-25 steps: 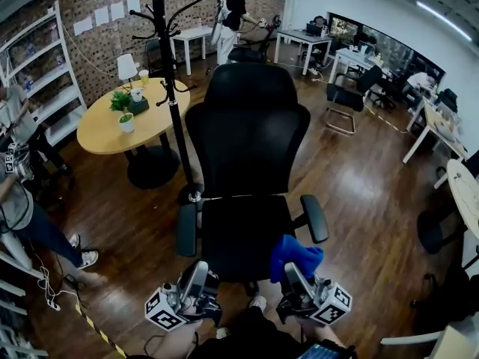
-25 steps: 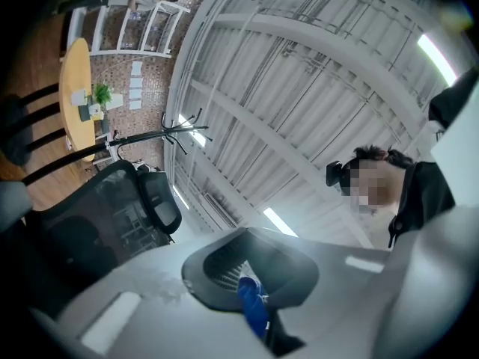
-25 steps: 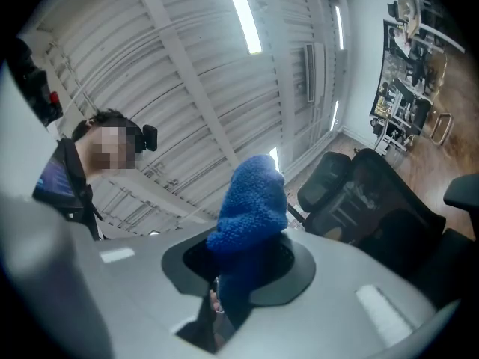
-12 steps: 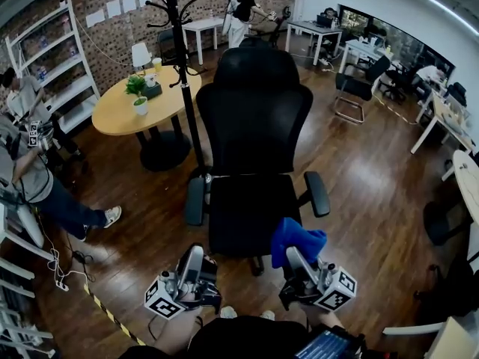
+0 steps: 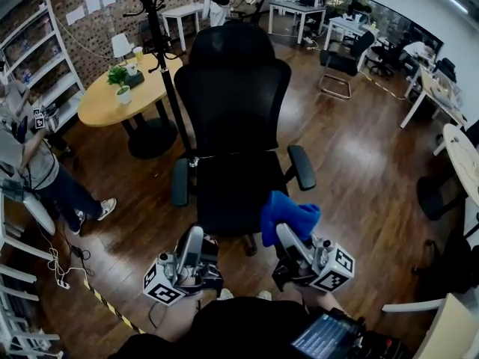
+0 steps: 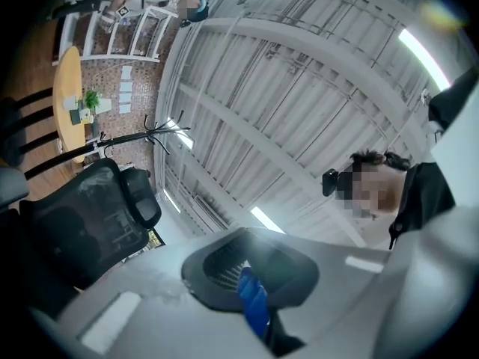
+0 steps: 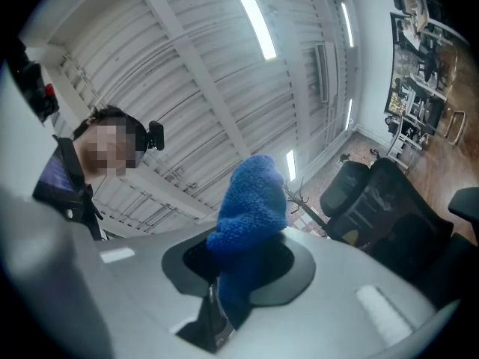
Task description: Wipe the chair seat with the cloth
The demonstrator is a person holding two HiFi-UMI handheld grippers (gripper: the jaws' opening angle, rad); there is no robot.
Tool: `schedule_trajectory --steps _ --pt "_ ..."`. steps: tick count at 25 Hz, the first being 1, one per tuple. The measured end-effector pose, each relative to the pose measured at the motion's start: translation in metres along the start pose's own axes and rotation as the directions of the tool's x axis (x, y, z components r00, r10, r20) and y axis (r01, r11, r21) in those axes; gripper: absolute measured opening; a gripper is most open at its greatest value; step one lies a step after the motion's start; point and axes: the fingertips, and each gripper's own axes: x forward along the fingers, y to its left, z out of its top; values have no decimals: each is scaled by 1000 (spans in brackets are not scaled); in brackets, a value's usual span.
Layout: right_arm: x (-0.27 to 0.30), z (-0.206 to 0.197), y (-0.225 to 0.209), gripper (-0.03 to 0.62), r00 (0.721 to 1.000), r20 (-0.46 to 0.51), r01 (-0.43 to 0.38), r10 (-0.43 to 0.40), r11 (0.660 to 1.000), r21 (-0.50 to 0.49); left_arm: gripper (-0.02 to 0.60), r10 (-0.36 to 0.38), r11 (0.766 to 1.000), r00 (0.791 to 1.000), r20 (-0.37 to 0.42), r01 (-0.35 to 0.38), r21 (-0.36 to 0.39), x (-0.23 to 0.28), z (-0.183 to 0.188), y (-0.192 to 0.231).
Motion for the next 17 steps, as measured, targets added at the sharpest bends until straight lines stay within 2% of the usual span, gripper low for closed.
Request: schedule_trajectory --steps 17 --pt "3 -4 17 80 1000 -3 -20 20 1000 -4 3 15 1000 999 35 -15 22 -15 17 -9"
